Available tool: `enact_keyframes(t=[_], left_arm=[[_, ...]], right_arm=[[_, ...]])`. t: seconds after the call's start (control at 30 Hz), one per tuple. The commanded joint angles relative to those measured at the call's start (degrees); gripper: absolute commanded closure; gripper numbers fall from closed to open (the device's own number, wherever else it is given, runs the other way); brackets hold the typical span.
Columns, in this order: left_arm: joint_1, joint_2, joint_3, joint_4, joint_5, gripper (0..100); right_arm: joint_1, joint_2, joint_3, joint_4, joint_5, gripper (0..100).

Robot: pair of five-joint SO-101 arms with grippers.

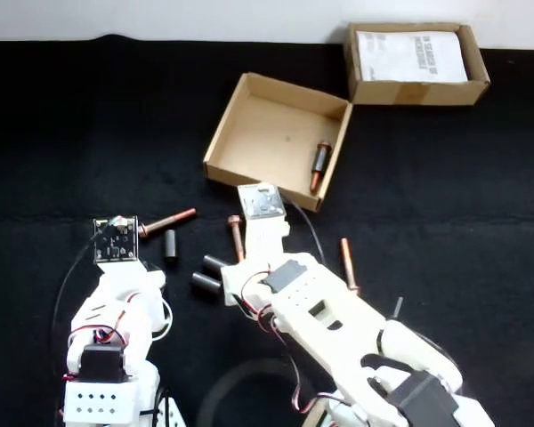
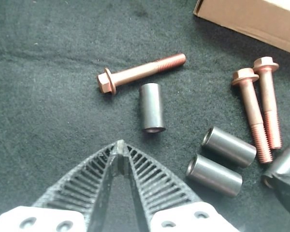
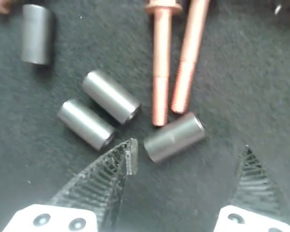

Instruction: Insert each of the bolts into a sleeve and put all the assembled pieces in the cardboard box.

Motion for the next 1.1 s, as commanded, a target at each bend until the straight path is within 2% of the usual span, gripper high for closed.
enact_keyframes(t=[0.0, 0.37, 0.43, 0.63, 0.87, 1.07], left_arm=[[-0.48, -0.48, 1.1, 0.26, -0.09, 99], [-0.4, -0.48, 1.1, 0.97, -0.18, 99], [-0.4, -0.48, 1.1, 0.88, -0.18, 99], [-0.4, -0.48, 1.1, 0.7, -0.18, 99], [-0.4, -0.48, 1.1, 0.62, -0.18, 99], [-0.48, -0.48, 1.1, 0.62, -0.18, 99]], right_arm=[[-0.31, 4.44, -3.12, -2.07, -0.97, 69.1], [-0.22, 16.22, -13.58, -2.07, -3.34, 69.8], [-0.22, 16.57, -13.85, -2.07, -3.34, 74.8], [2.33, 16.4, -13.85, -2.07, -3.34, 99.5], [6.55, 15.96, -13.85, -1.98, -3.25, 99.2], [6.55, 6.37, -13.85, 3.82, -2.9, 99.2]])
